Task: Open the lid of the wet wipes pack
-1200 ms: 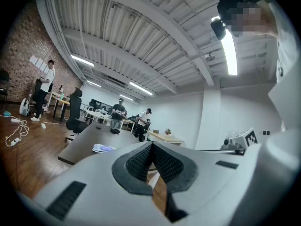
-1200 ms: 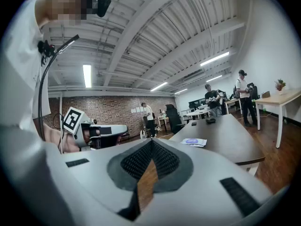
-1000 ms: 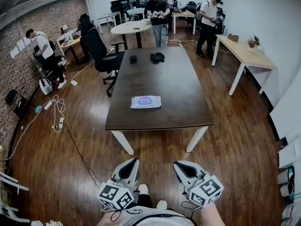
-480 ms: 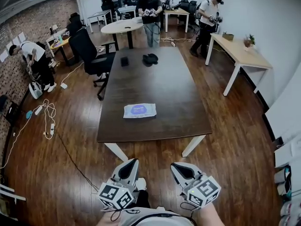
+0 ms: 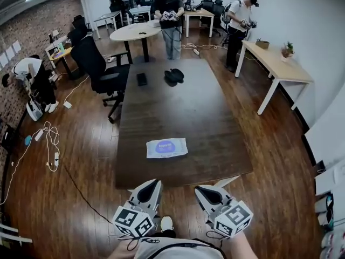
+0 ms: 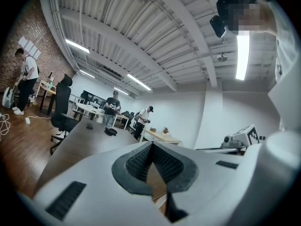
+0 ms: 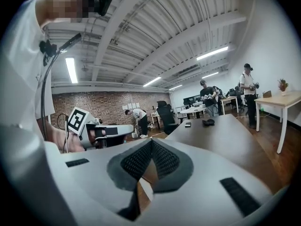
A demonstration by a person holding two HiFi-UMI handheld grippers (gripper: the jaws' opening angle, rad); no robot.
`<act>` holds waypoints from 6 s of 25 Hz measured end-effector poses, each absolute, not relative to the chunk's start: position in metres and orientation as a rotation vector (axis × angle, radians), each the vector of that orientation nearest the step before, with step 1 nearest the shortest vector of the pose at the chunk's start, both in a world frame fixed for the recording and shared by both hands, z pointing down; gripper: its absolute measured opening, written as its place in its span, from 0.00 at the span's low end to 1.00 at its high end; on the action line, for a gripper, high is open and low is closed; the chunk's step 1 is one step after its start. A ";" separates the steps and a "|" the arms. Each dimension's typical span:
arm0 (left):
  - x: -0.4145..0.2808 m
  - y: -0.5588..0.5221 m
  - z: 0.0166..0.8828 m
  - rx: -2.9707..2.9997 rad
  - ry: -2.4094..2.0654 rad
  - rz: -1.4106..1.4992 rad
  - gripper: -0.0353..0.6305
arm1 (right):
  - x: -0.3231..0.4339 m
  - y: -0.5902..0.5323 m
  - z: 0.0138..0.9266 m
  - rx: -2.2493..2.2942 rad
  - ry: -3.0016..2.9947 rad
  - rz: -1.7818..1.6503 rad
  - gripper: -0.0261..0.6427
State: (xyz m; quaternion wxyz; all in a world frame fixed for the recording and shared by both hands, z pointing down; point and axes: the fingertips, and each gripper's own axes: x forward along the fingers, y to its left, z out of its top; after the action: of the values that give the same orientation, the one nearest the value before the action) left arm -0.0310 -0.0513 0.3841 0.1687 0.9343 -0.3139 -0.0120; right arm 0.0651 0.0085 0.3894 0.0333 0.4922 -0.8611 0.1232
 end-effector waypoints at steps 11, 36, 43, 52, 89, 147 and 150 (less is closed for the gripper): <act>-0.049 -0.187 0.399 2.656 -0.859 -0.003 0.06 | 0.043 -0.134 0.399 1.498 -2.625 0.370 0.05; -0.008 -0.280 0.492 2.556 -0.941 0.185 0.06 | 0.051 -0.272 0.499 1.117 -2.597 0.391 0.05; 0.002 -0.283 0.544 2.492 -0.952 0.290 0.06 | 0.049 -0.289 0.550 1.004 -2.544 0.454 0.05; -0.005 -0.288 0.593 2.417 -0.990 0.389 0.06 | 0.050 -0.303 0.592 0.876 -2.476 0.453 0.10; 0.004 -0.297 0.677 2.232 -0.947 0.692 0.06 | 0.035 -0.322 0.681 0.241 -2.143 0.345 0.49; -0.024 -0.232 0.453 2.645 -0.949 0.168 0.06 | 0.070 -0.220 0.449 1.515 -2.633 0.528 0.09; -0.035 -0.217 0.437 2.665 -0.944 0.128 0.06 | 0.064 -0.195 0.439 1.566 -2.632 0.524 0.05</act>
State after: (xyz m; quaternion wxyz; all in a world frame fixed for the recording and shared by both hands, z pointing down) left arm -0.0349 -0.2166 0.4370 0.1549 0.9303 -0.3294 0.0447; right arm 0.0640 -0.1951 0.4392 0.0172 0.5040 -0.8470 0.1685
